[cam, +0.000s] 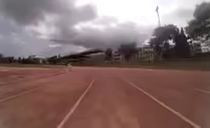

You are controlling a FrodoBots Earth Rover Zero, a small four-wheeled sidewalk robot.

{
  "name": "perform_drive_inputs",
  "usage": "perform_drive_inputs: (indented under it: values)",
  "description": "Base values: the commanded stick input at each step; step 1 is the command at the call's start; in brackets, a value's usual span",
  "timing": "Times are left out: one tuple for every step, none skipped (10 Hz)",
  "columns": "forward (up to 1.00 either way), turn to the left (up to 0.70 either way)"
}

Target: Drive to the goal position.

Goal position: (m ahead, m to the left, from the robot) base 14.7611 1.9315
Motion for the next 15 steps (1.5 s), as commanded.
perform_drive_inputs:
  values:
    - [0.45,0.0]
    - [0.45,0.0]
    - [0.45,0.0]
    - [0.45,0.0]
    - [0.45,0.0]
    - [0.45,0.0]
    - [0.45,0.0]
    - [0.45,0.0]
    - [0.45,0.0]
    - [0.45,0.0]
    - [0.45,0.0]
    - [0.45,0.0]
    - [0.45,0.0]
    - [0.45,0.0]
    - [0.45,0.0]
